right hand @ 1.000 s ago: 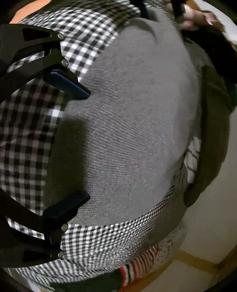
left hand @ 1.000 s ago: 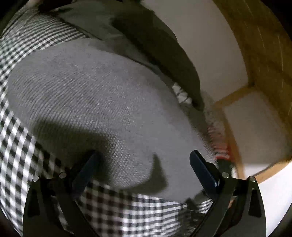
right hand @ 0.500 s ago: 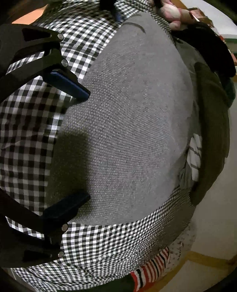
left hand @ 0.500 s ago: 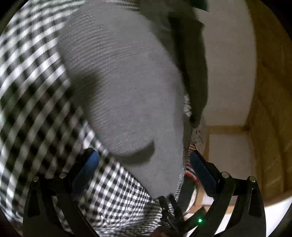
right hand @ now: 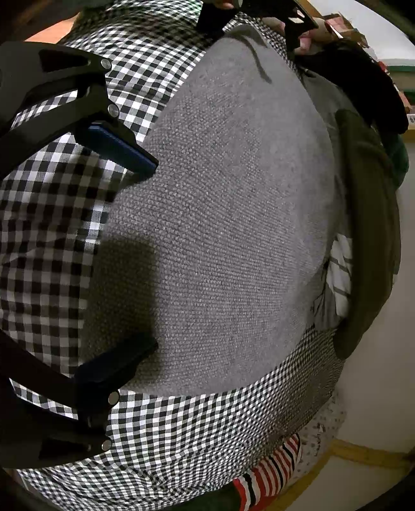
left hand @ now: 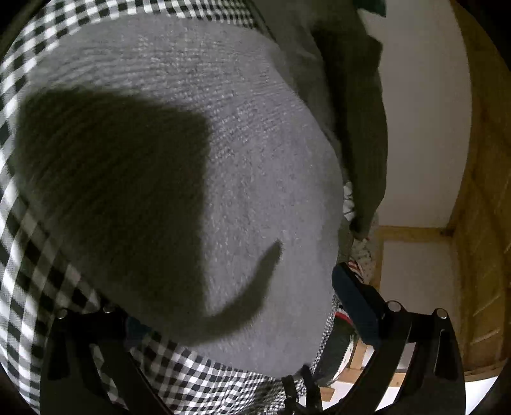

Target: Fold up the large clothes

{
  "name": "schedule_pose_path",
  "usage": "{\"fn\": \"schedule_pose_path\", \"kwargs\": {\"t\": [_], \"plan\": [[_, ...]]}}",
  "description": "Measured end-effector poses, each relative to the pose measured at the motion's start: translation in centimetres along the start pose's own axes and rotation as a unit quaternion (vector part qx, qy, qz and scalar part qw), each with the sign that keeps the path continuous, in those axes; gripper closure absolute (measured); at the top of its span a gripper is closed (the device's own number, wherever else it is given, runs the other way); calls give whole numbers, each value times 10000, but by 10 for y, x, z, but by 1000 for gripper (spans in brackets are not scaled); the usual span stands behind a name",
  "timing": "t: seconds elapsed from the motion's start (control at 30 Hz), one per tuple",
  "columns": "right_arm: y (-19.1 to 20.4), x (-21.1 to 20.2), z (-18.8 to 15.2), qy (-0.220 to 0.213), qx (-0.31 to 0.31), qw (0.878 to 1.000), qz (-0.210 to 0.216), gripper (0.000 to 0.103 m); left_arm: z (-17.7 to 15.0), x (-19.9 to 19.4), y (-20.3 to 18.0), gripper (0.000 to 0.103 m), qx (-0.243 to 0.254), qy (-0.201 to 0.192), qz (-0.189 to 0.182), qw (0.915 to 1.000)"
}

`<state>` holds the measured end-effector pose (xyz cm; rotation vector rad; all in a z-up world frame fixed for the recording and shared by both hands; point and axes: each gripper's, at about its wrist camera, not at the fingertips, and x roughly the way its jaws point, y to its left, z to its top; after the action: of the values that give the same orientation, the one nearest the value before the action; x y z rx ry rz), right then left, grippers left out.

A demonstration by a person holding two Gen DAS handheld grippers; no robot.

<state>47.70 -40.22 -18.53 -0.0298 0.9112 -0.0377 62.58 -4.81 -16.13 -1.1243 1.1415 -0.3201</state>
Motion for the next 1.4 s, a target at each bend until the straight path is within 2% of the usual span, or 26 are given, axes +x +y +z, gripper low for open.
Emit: {"fn": "schedule_pose_path", "kwargs": {"t": [0.03, 0.13, 0.23, 0.27, 0.3, 0.33, 0.37, 0.43, 0.5, 0.57, 0.63, 0.73, 0.8, 0.87, 0.9, 1.0, 1.03, 1.07, 1.1, 1.13, 1.23, 1.27, 1.3, 1.33, 1.37, 1.4], "plan": [[1, 0, 0, -14, -5, 10000, -21, 4, 2, 2, -2, 5, 151, 84, 94, 9998], [0, -7, 0, -142, 219, 9996, 66, 4, -4, 4, -5, 5, 280, -50, 268, 9992], [-11, -28, 1, -368, 945, 9934, 530, 3, -8, 1, -3, 8, 310, -209, 318, 9988], [-16, -36, -1, -467, 1290, 9874, 792, 3, -8, 0, -4, 16, 302, -257, 342, 9986], [-20, -41, -3, -531, 1555, 9812, 1011, 3, -7, -2, -2, 30, 260, -315, 382, 9984], [-25, -46, -6, -579, 1858, 9728, 1254, 3, -7, -5, 3, 40, 159, -378, 450, 9981], [-29, -49, -9, -612, 2153, 9632, 1489, 3, -6, -8, 8, 55, 55, -407, 506, 9979], [-37, -54, -19, -693, 2783, 9362, 2030, 3, -4, -12, 17, 59, -35, -360, 377, 9986], [-43, -53, -31, -640, 3424, 9033, 2505, 3, -4, -15, 20, 65, -37, -359, 283, 9989], [-48, -42, -50, -501, 4213, 8522, 3062, 3, -7, -19, 20, 67, 6, -428, 216, 9988], [-50, -26, -75, -384, 4954, 7920, 3547, 3, -11, -24, 16, 69, 142, -518, 134, 9985], [-43, -1, -91, -195, 5276, 7512, 3963, 3, -16, -33, 5, 71, 377, -580, -74, 9976], [-43, 13, -94, -337, 5459, 7299, 4101, 4, -15, -36, -7, 74, 493, -589, -194, 9969], [-44, 23, -95, -386, 5637, 7185, 4055, 3, -16, -43, -11, 75, 579, -582, -254, 9963], [-44, 27, -91, -477, 5666, 7177, 4018, 3, -17, -45, -11, 75, 595, -582, -252, 9962], [-40, 22, -81, -797, 5565, 7345, 3801, 4, -20, -37, -15, 76, 599, -592, -227, 9962], [-37, 18, -75, -827, 5462, 7550, 3532, 7, -21, -37, -16, 76, 640, -609, -195, 9959], [-36, 18, -72, -766, 5490, 7678, 3214, 19, -23, -38, -16, 76, 695, -635, -153, 9954], [-37, 22, -73, -563, 5682, 7723, 2785, 22, -25, -30, -25, 76, 735, -657, -118, 9951], [-38, 25, -71, -466, 5835, 7666, 2640, 22, -27, -29, -29, 76, 840, -712, -36, 9939], [-42, 23, -55, -675, 5909, 7758, 2106, 22, -27, -24, -38, 75, 1086, -856, 286, 9900], [-44, 24, -54, -664, 5986, 7711, 2066, 16, -27, -22, -37, 71, 1131, -894, 473, 9884], [-46, 29, -50, -647, 6064, 7636, 2121, 12, -27, -19, -36, 62, 1163, -907, 628, 9871], [-46, 31, -45, -678, 6033, 7645, 2168, 6, -26, -16, -33, 54, 1157, -913, 665, 9868], [-45, 32, -39, -701, 5988, 7679, 2163, 2, -26, -12, -29, 30, 1139, -905, 648, 9872], [-46, 32, -36, -737, 5942, 7711, 2165, 2, -25, -10, -24, 22, 1064, -926, 580, 9883]]}}
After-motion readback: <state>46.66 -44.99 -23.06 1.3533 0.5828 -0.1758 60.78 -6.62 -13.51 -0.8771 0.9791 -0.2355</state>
